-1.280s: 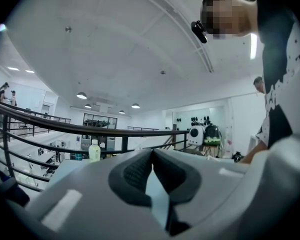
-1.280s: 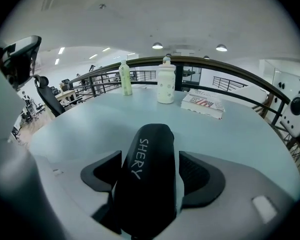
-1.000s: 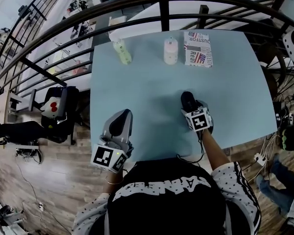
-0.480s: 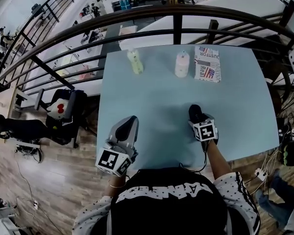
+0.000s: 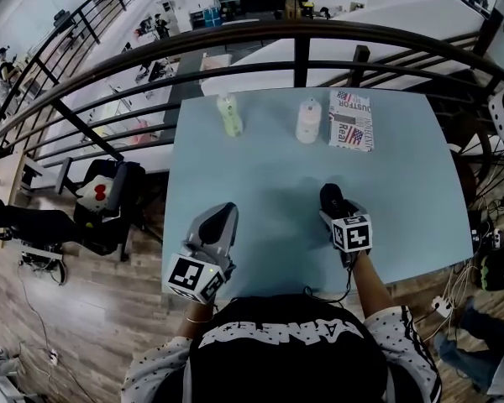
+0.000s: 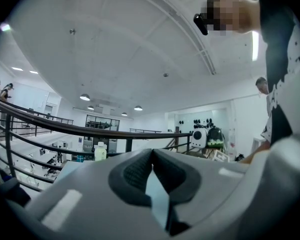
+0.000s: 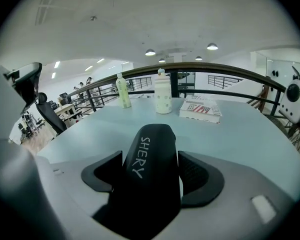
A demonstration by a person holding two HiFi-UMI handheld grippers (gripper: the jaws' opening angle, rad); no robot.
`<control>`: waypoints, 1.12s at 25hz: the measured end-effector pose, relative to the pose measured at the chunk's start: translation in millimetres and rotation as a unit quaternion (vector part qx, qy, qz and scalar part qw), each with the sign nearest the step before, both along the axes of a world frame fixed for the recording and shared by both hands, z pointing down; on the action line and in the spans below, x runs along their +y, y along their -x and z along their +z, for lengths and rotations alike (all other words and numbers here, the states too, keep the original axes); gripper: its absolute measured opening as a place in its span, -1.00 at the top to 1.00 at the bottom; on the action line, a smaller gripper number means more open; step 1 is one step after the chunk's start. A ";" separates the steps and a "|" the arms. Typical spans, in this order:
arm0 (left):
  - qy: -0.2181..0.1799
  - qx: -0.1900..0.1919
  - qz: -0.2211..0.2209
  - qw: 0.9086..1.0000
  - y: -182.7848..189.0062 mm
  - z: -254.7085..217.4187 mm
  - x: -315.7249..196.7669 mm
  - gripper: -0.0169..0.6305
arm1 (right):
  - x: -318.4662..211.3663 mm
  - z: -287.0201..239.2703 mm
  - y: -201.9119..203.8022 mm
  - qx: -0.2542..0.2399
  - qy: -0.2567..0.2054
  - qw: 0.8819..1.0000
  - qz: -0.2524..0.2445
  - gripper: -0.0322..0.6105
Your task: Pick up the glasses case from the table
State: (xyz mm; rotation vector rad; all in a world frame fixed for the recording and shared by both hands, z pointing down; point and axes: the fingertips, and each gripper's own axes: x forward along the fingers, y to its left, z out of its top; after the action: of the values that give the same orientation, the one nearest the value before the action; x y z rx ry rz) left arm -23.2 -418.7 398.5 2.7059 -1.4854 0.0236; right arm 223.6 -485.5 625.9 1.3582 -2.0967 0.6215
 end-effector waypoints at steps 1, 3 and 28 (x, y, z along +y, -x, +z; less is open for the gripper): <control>0.000 0.001 0.002 1.000 -1.6 -0.4 -0.2 0.95 | 0.2 -6.2 -0.8 -0.004 -0.006 1.000 0.002 -0.22; 0.000 0.004 0.007 1.000 -5.1 -1.3 -1.0 0.95 | -0.7 -18.8 -3.1 -0.009 -0.020 1.000 0.005 -0.22; 0.002 0.010 0.018 1.000 -12.6 8.9 -27.8 0.95 | 8.1 -180.3 6.1 -0.127 -0.189 0.974 -0.004 -0.21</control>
State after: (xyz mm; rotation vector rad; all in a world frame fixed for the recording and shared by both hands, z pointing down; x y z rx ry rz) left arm -10.6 -446.5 407.4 2.7207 -1.4297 0.0014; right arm 217.5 -477.4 445.6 1.5369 -2.5228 0.4223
